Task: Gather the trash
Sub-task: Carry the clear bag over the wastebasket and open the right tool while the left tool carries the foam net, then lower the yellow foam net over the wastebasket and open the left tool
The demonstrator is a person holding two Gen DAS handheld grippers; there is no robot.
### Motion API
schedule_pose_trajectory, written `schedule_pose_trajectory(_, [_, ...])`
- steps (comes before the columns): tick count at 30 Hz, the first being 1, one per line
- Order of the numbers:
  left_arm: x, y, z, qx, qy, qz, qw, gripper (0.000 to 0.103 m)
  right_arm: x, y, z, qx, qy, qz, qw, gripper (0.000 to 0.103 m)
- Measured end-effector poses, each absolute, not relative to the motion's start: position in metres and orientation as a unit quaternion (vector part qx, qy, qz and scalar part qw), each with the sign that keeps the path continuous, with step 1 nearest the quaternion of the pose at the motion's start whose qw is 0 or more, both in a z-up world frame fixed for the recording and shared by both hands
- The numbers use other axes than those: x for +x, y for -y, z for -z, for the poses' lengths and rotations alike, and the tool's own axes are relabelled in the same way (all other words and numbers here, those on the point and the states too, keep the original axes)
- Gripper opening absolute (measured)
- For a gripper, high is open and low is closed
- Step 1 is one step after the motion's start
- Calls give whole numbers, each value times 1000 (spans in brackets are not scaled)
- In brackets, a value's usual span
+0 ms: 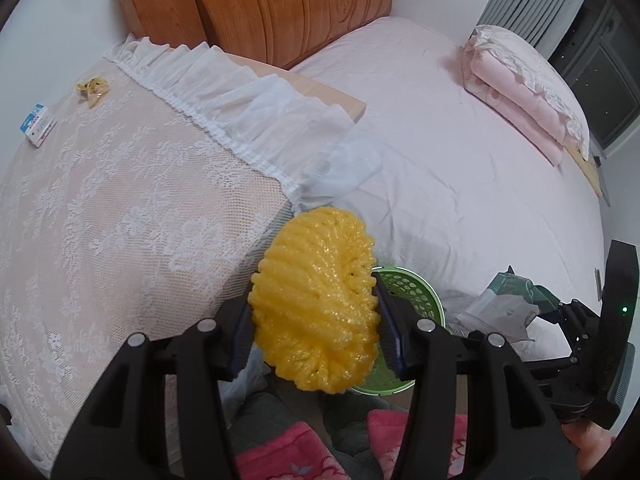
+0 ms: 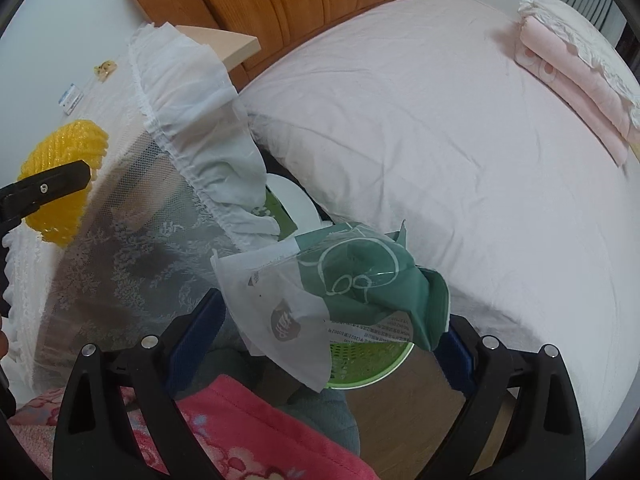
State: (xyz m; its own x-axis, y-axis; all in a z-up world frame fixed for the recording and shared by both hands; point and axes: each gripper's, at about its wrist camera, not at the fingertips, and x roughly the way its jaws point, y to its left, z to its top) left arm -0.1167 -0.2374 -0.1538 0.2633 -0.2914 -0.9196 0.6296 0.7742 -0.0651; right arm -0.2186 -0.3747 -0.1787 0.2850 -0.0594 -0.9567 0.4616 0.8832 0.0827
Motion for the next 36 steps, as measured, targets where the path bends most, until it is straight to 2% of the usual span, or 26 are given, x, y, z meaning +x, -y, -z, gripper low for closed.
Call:
schedule_pose_trajectory(8, [-134, 252, 156, 170, -526, 308, 774, 50, -233, 382, 197, 176, -598, 169, 763, 100])
schedule_pose_trajectory(25, [-144, 254, 150, 181, -518, 310, 776, 50, -244, 391, 193, 194, -580, 185, 769, 100])
schedule_pose_trajectory(36, [-157, 271, 165, 189, -531, 327, 759, 50, -260, 408, 188, 201, -572, 214, 766, 100])
